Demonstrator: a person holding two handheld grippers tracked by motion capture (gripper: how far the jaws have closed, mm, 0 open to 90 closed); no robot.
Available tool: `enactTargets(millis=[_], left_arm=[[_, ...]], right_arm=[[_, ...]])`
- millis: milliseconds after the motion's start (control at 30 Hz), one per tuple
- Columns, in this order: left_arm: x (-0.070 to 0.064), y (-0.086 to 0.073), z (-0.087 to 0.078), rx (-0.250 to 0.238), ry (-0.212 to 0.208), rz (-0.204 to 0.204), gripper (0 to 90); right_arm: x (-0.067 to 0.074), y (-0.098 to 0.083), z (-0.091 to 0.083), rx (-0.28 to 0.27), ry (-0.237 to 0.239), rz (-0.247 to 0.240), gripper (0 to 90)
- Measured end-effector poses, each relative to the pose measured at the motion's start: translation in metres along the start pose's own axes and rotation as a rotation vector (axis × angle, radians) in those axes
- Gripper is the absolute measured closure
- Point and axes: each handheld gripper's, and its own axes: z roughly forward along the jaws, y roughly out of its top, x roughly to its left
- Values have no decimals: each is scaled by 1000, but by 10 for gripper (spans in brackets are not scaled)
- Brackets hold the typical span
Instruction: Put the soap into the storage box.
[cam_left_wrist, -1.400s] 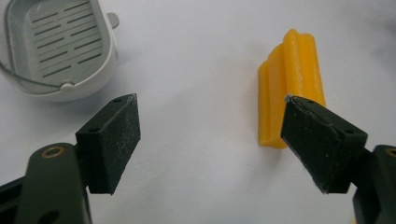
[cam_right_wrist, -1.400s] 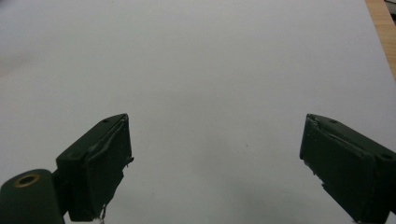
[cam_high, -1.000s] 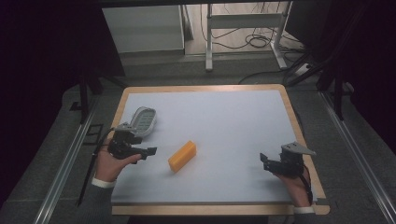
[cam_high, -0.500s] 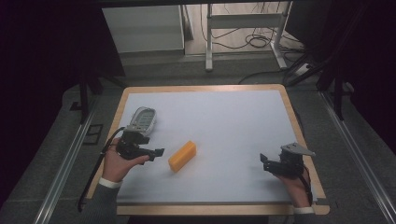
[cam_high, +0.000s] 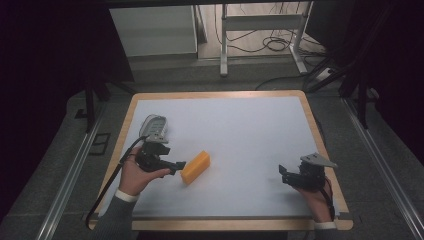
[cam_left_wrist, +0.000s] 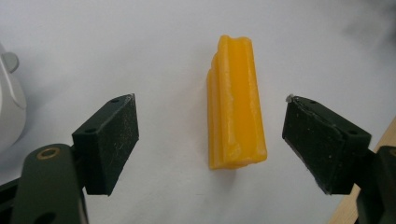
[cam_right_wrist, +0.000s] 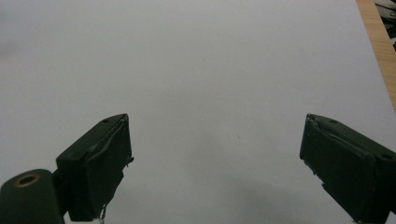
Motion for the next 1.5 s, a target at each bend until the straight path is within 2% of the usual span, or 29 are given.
enactTargets(millis=[367,800,900,1200,1333,1400,1500], left_arm=[[-10,2,18,29,-20,21,188],[-19,10,25,49,-18,43,187],[-23,12,32,69,-14,52,187],[-24,13,50,99,-12,41,187],[-23,13,59,127,5,37,188],[-23,13,63,138,-2,32,191],[-24,15,68,158,23,39,199]], right_arm=[[1,-2,2,11,-10,-7,89],[1,-3,2,11,-10,-6,89],[1,-3,3,15,-10,-6,89],[3,-4,5,25,-11,-15,89],[5,-4,6,23,-8,-15,89],[5,-4,5,19,-8,-17,89],[4,-4,4,15,-9,-15,89]])
